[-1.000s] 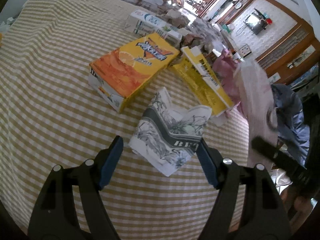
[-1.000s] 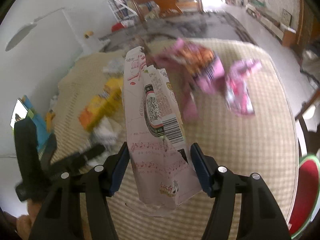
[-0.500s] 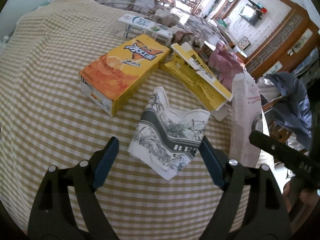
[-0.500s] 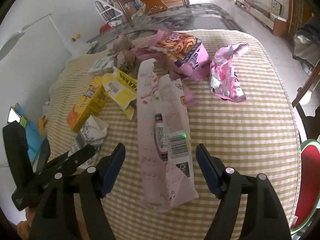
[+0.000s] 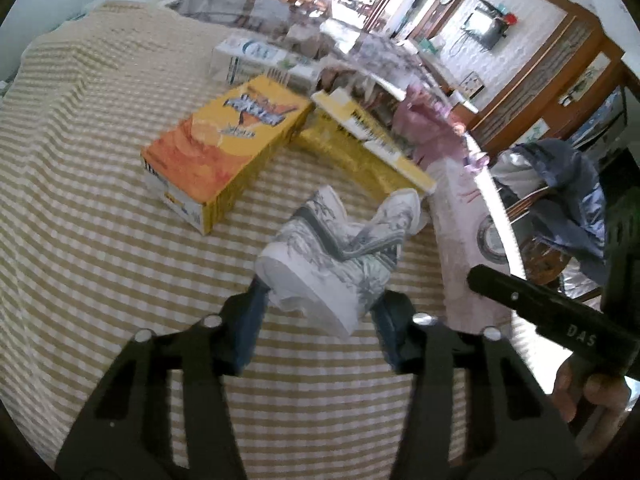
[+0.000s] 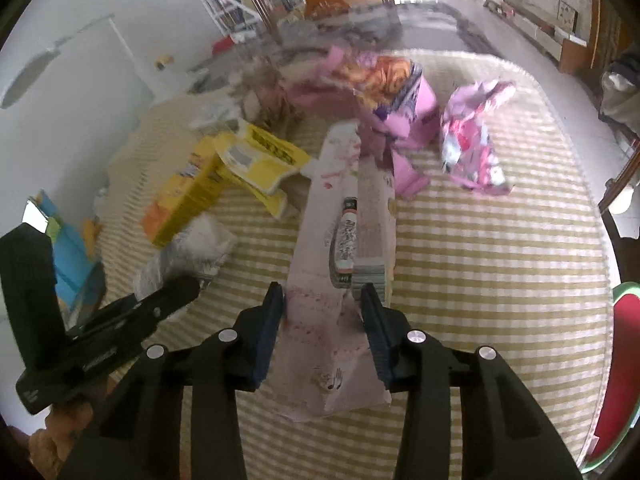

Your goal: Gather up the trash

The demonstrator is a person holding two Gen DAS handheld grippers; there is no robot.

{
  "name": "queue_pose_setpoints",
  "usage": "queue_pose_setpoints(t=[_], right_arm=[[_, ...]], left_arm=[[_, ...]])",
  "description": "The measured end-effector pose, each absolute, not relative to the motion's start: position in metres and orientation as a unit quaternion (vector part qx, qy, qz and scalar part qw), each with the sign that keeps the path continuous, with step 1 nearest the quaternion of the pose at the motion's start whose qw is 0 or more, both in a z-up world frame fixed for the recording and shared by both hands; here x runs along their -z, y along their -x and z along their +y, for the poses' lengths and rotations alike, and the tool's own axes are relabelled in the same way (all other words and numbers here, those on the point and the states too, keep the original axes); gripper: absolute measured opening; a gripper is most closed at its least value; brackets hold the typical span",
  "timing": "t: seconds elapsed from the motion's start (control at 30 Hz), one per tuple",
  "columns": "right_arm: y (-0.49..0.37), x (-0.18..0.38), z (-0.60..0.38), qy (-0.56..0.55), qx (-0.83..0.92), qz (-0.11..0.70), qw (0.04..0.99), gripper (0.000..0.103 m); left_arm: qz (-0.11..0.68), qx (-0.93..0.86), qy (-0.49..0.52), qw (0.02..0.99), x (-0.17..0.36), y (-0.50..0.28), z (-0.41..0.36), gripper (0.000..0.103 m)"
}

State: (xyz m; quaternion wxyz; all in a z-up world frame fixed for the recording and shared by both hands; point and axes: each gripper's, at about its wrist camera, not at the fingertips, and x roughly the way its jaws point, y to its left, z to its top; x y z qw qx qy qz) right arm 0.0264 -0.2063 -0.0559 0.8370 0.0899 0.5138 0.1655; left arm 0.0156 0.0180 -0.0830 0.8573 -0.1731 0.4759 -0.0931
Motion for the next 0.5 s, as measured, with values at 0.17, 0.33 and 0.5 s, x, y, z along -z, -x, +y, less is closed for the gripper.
queue_pose_setpoints(t=[0.17,0.33,0.5], right_arm=[[-0.002,0.030,-0.234,-0.152,-0.175,0.469,0.852,0.019],[0.022,0.020,-0.269,-0.208,-0.167,0.447,0.854,0.014],[0.036,0.008,-0.296,-0.238,-0.161,0.426,0.858,0.014]], left_arm=[[0.465,0.103,0.160,0.865,0.075,-0.007,0.012,0.047],[0.457,0.114,0.138,0.871,0.068,0.000,0.002,0.047],[0.440,0.120,0.148,0.878,0.051,0.009,-0.002,0.047]])
